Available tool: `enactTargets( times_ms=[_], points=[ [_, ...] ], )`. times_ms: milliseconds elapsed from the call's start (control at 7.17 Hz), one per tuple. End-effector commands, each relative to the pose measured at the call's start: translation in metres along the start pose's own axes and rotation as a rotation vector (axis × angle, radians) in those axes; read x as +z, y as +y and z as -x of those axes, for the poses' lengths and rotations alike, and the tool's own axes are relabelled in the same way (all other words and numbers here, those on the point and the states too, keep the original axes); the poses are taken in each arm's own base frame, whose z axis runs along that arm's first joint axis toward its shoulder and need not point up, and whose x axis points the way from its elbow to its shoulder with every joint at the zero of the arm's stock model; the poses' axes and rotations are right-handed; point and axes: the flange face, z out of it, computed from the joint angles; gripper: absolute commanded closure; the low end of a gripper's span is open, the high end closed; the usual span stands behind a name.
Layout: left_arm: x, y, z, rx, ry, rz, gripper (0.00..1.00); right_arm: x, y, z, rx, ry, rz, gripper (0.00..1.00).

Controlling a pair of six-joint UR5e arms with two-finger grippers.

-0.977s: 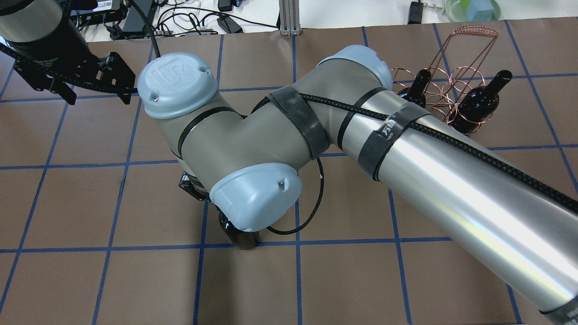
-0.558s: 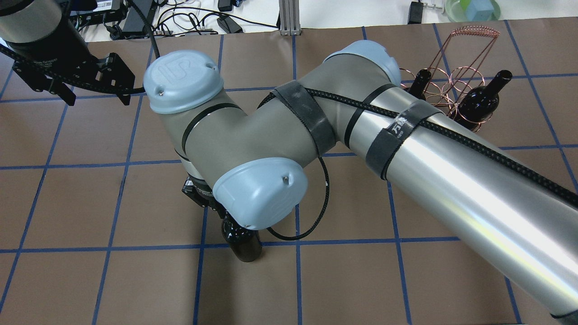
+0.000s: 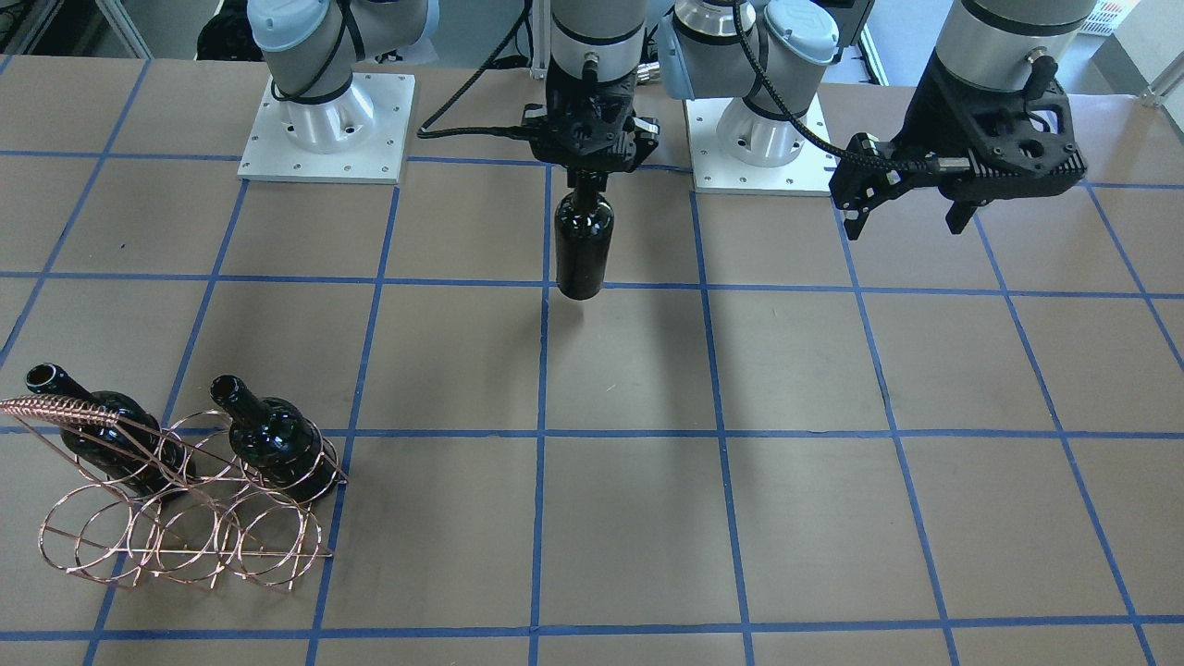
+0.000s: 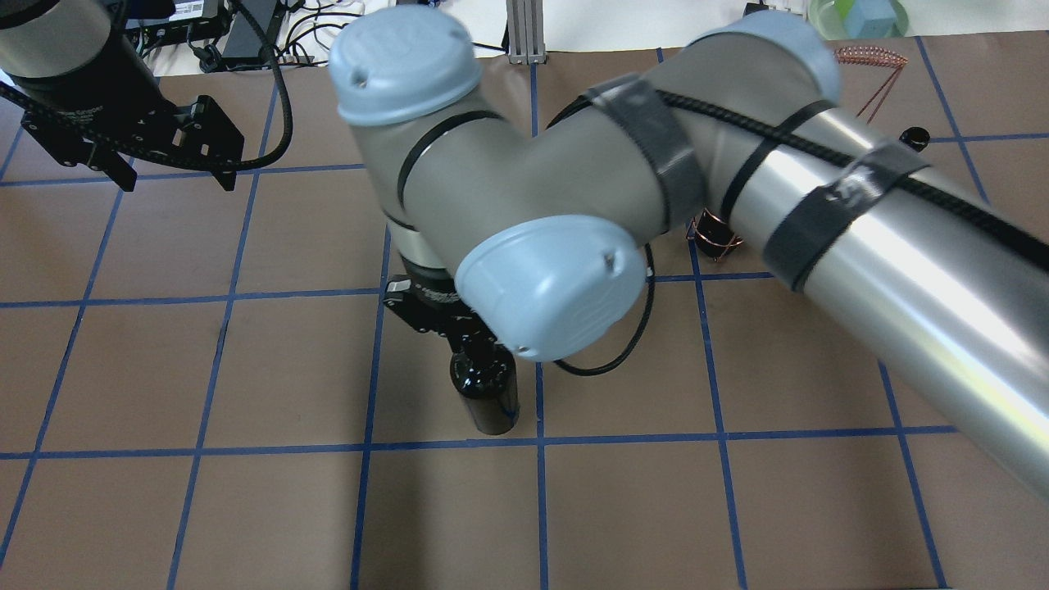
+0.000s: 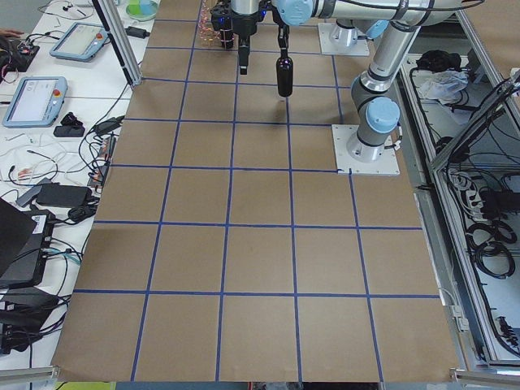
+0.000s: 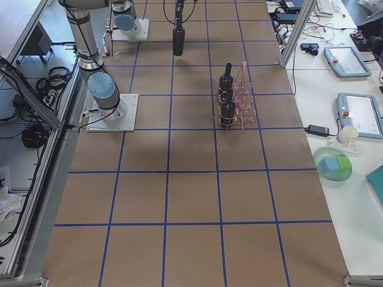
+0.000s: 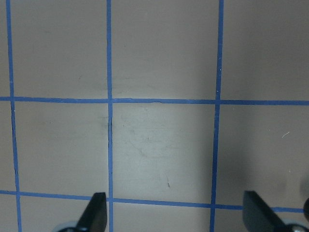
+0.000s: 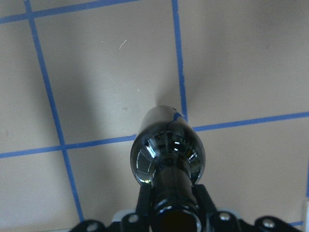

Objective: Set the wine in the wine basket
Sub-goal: 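Lift the bottle with the right gripper and carry it toward the wire rack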

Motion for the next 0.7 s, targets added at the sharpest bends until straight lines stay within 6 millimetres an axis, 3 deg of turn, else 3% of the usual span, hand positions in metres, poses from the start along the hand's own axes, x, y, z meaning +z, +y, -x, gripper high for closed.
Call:
enactTargets(
  times_ms=[0,279,419,558],
  points=[
    [0.0,0.0,0.0,0.0,0.0,-0.001,0.0,-0.044,-0.026,-0.073,-0.09,0.03,-0.018,0.82],
    [0.0,0.0,0.0,0.0,0.0,-0.001,0.0,-0.08,-0.061,-0.126,-0.114,0.039,-0.046,0.89],
    [-0.001,0.0,0.0,0.0,0.0,-0.003,0.0,-0.089,-0.077,-0.153,-0.123,0.045,-0.041,0.89],
    [0.0,0.0,0.0,0.0,0.0,-0.001,0.0,-0.103,-0.09,-0.189,-0.124,0.064,-0.066,0.89]
  ],
)
